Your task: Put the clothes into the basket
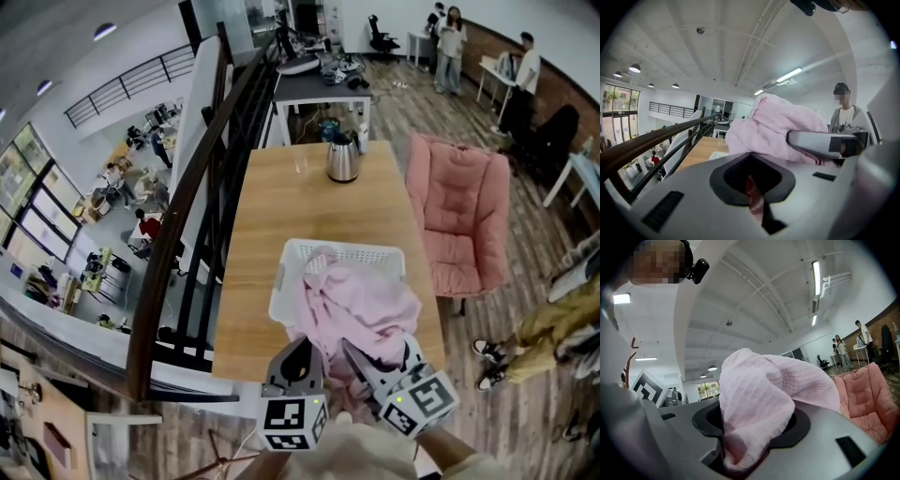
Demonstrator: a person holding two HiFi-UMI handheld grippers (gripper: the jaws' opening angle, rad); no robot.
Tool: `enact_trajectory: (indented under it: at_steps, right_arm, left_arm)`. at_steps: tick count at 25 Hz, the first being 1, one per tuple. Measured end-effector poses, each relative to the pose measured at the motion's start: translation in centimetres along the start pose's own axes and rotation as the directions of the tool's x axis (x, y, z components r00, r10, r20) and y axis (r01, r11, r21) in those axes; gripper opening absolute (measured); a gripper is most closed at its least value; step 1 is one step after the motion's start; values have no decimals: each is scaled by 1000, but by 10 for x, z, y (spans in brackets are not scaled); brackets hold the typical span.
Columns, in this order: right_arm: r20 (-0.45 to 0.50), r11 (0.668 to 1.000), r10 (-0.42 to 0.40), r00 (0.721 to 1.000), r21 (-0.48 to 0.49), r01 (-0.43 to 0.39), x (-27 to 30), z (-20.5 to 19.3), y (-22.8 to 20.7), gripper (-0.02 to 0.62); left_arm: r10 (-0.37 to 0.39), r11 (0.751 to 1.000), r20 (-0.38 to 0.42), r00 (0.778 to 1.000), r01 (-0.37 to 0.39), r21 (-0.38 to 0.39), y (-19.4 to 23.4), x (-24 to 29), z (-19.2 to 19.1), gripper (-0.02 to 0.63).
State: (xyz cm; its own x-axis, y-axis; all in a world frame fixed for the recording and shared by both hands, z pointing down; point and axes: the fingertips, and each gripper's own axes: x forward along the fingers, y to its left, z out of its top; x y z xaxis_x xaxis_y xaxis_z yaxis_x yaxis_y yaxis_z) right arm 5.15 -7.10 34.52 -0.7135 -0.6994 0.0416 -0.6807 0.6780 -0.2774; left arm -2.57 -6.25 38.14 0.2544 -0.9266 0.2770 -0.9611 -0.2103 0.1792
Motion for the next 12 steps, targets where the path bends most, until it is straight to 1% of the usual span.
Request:
enact_trajectory:
  at_steps: [12]
  right_arm:
    - [-57,999,-26,998,35,28,45,-17,-26,238]
  left_arm:
    - [-26,999,-80,996,23,-40,30,44,-10,0]
